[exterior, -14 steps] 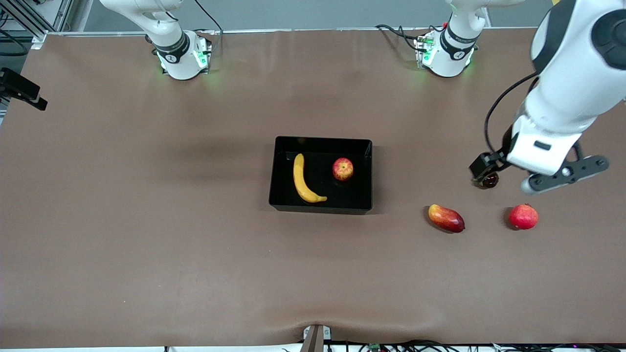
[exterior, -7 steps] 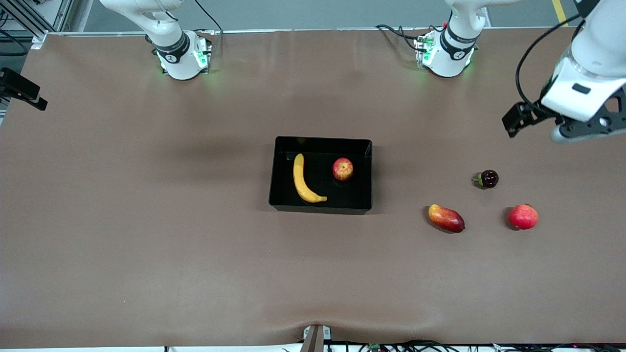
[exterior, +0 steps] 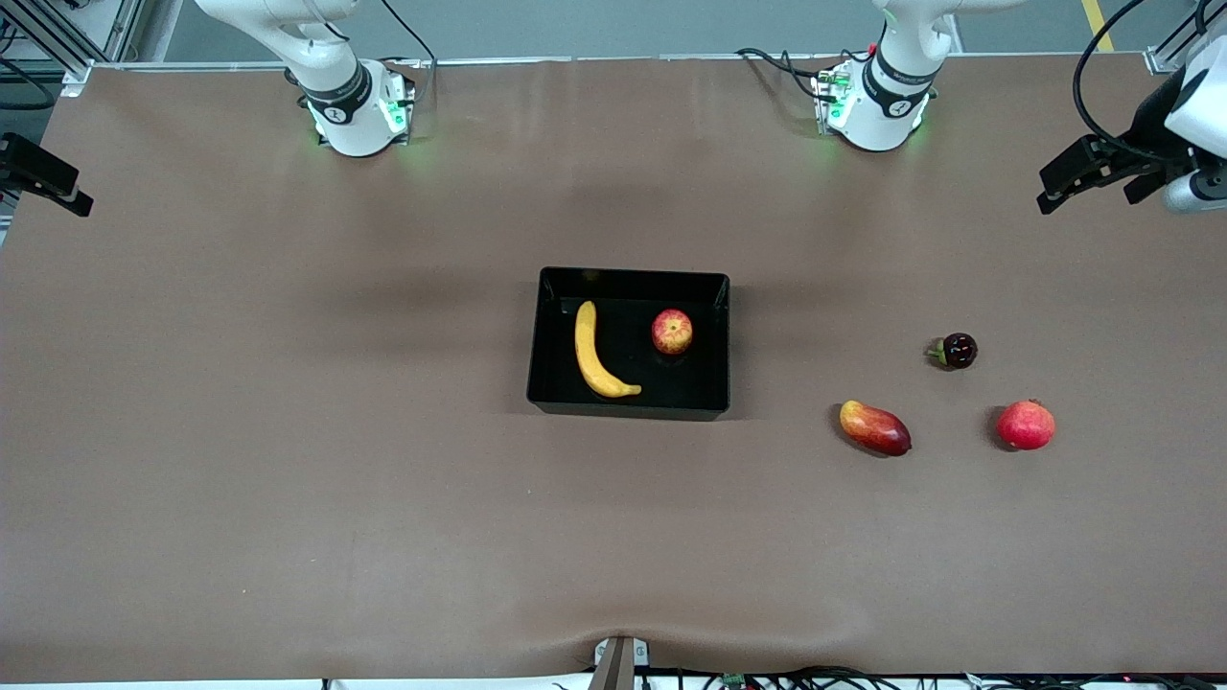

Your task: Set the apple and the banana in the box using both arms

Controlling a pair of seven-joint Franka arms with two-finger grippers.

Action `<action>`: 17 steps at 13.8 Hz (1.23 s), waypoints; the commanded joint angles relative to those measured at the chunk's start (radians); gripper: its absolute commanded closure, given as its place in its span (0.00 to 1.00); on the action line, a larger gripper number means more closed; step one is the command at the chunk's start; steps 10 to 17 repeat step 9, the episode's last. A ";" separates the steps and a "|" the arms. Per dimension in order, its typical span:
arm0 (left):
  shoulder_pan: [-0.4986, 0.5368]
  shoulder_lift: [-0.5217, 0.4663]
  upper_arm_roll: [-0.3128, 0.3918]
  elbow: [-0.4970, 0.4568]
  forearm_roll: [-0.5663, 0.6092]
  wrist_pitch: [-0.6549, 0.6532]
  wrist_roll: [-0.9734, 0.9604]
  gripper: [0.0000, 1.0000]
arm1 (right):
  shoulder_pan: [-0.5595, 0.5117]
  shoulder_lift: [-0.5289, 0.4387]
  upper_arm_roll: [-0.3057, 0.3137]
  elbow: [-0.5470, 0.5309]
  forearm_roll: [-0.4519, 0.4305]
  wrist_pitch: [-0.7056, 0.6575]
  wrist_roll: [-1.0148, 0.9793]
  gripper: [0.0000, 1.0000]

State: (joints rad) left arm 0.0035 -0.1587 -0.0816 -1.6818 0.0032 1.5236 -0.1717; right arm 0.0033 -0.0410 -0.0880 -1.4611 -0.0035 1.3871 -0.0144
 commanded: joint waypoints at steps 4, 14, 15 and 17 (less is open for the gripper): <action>-0.003 0.018 -0.003 0.050 -0.014 -0.010 0.015 0.00 | -0.012 0.010 0.010 0.022 -0.007 -0.016 -0.002 0.00; -0.007 0.022 -0.006 0.059 0.008 -0.039 0.003 0.00 | -0.012 0.010 0.010 0.022 -0.007 -0.016 -0.002 0.00; -0.007 0.022 -0.006 0.059 0.008 -0.039 0.003 0.00 | -0.012 0.010 0.010 0.022 -0.007 -0.016 -0.002 0.00; -0.007 0.022 -0.006 0.059 0.008 -0.039 0.003 0.00 | -0.012 0.010 0.010 0.022 -0.007 -0.016 -0.002 0.00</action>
